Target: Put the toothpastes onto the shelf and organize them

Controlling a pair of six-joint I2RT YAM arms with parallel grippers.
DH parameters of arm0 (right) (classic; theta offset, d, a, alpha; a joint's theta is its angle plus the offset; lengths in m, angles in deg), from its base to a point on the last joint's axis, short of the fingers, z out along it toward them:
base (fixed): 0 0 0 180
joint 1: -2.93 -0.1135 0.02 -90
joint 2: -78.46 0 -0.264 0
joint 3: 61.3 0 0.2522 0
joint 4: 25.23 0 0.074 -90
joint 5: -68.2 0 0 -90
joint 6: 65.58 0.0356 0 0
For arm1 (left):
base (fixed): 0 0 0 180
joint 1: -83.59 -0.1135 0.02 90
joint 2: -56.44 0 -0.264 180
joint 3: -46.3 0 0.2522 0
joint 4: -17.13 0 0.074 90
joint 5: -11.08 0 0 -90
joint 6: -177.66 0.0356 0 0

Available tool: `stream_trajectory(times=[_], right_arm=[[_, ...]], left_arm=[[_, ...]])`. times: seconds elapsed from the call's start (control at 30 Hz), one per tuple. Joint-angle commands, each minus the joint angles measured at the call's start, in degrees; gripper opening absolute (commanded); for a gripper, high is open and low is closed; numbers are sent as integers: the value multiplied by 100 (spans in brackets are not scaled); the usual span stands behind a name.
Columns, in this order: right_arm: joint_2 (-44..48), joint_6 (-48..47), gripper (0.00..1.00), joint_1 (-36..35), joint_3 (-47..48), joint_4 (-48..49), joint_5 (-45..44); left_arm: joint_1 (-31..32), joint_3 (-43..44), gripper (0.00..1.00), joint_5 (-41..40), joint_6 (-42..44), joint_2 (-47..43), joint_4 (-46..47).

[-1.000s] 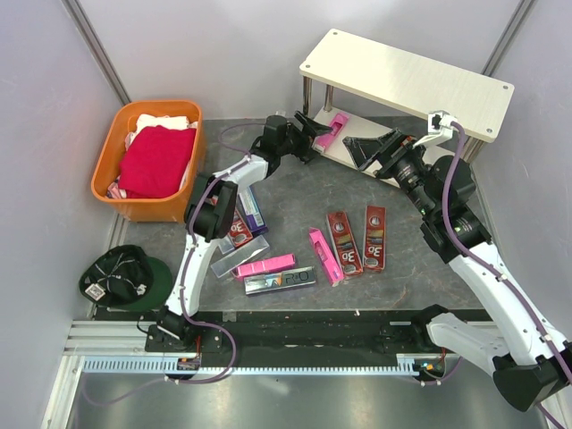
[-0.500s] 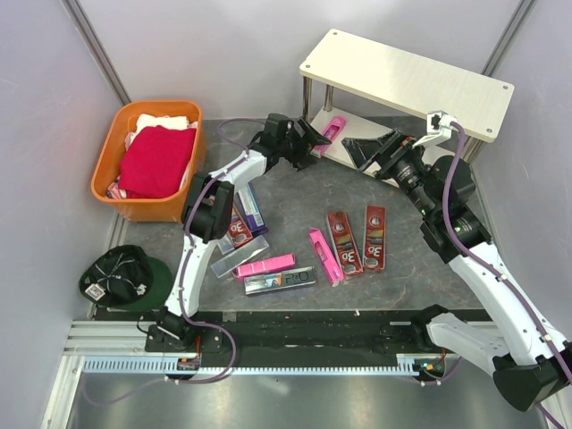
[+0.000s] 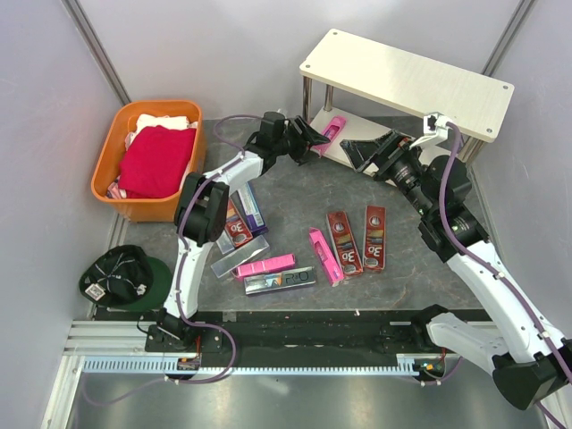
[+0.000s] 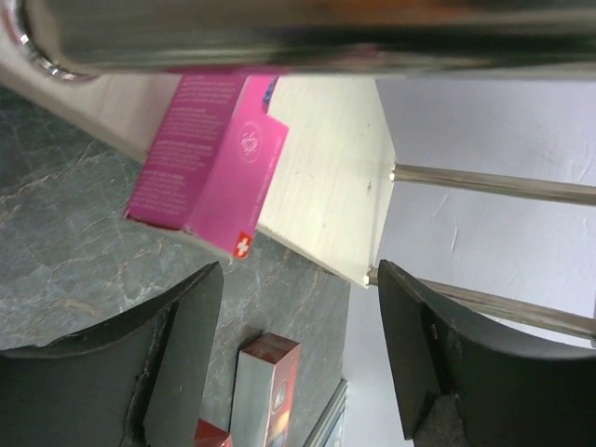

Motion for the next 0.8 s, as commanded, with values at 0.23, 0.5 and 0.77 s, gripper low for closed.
stream_trajectory(times=[0.23, 0.5, 0.77], right_arm=[[2, -15, 98, 21, -29, 32, 80], [81, -23, 98, 30, -20, -11, 150], [11, -199, 98, 21, -28, -239, 300]], left_arm=[[4, 829, 73, -8, -253, 562, 387], [21, -300, 79, -16, 290, -305, 896], [-31, -2324, 93, -25, 1871, -2835, 705]])
